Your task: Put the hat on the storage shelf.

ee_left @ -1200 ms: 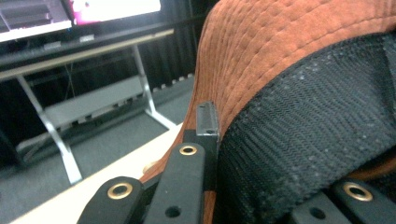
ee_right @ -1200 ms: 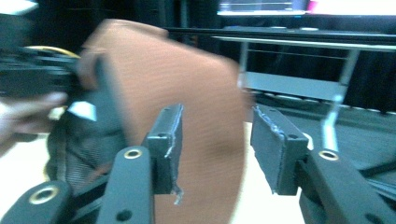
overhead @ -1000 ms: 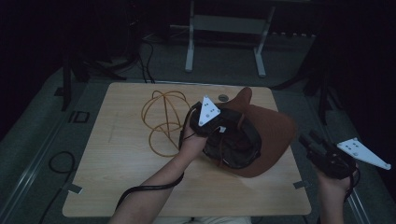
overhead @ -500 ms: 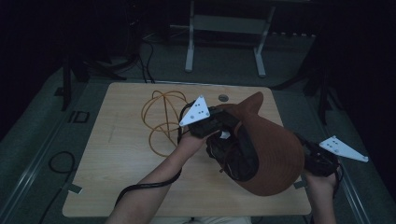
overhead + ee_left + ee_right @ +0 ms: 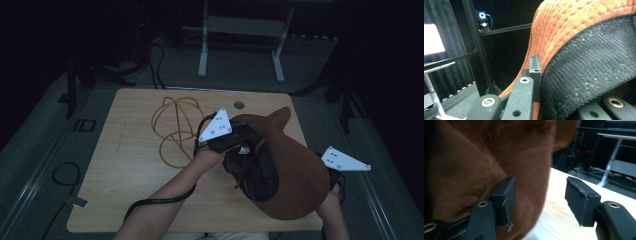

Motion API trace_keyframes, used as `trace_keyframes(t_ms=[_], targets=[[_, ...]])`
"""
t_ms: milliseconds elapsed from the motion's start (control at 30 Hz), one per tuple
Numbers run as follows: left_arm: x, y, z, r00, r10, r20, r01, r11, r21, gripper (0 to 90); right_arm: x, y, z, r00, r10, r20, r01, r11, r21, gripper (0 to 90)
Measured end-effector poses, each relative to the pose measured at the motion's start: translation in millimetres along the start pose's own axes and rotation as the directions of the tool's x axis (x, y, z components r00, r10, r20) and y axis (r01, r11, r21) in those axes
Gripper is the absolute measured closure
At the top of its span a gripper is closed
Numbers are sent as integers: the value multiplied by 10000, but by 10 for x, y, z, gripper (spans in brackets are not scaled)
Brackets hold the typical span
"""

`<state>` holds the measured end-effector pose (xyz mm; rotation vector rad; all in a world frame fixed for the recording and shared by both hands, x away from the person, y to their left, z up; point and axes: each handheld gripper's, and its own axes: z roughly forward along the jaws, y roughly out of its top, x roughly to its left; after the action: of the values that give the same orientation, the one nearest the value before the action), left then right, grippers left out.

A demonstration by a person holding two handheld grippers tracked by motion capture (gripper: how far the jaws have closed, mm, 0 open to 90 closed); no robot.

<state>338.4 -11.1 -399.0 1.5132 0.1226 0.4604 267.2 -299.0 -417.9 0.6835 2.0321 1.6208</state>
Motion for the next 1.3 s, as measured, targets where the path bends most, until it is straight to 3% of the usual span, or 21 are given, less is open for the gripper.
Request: trace_keyframes(t_ms=[167, 333, 567, 600, 633, 667, 867, 1000, 1133, 1167, 1300], targets=[[-100, -9, 61, 9996, 256, 89, -258, 9995, 170, 873, 75, 29, 140, 9957, -636, -667, 635, 9980, -34, 425], [-126, -13, 86, 9998, 140, 122, -142, 9998, 165, 873, 109, 61, 238, 9968, -481, -645, 465, 9986, -265, 468], [-117, -8, 80, 9999, 57, 154, -59, 9999, 144, 872, 108, 102, 257, 9959, -467, -772, 436, 9982, -416, 750], [-119, -9, 83, 9998, 6, 186, -9, 9999, 148, 872, 80, 101, 250, 9929, -874, -808, 846, 9957, -375, 795], [-119, -12, 85, 9998, 1, 202, -3, 9999, 133, 872, 107, 111, 251, 9952, -482, -850, 446, 9980, -437, 844], [-118, -14, 86, 9998, -13, 215, 10, 9999, 132, 872, 85, 112, 241, 9922, -861, -896, 827, 9957, -419, 887], [-96, -26, 66, 9995, -18, 304, 14, 9999, 127, 866, 132, 142, 215, 9913, -1089, -741, 1075, 9939, -231, 900], [-62, -15, 49, 9986, -247, 473, 240, 9996, 159, 785, 116, 153, 195, 9917, -1067, -724, 1049, 9941, -281, 900], [-22, 21, 35, 9974, -601, 387, 584, 9973, 447, 588, 108, 167, 175, 9923, -1060, -638, 1043, 9941, -302, 900], [-21, 23, 30, 9984, -524, 203, 514, 9975, 485, 512, 99, 171, 168, 9936, -929, -644, 909, 9953, -336, 900], [-5, 26, -21, 9980, -370, -508, 405, 9967, 700, 379, 60, 196, 123, 9958, -835, -386, 817, 9955, -480, 900]])
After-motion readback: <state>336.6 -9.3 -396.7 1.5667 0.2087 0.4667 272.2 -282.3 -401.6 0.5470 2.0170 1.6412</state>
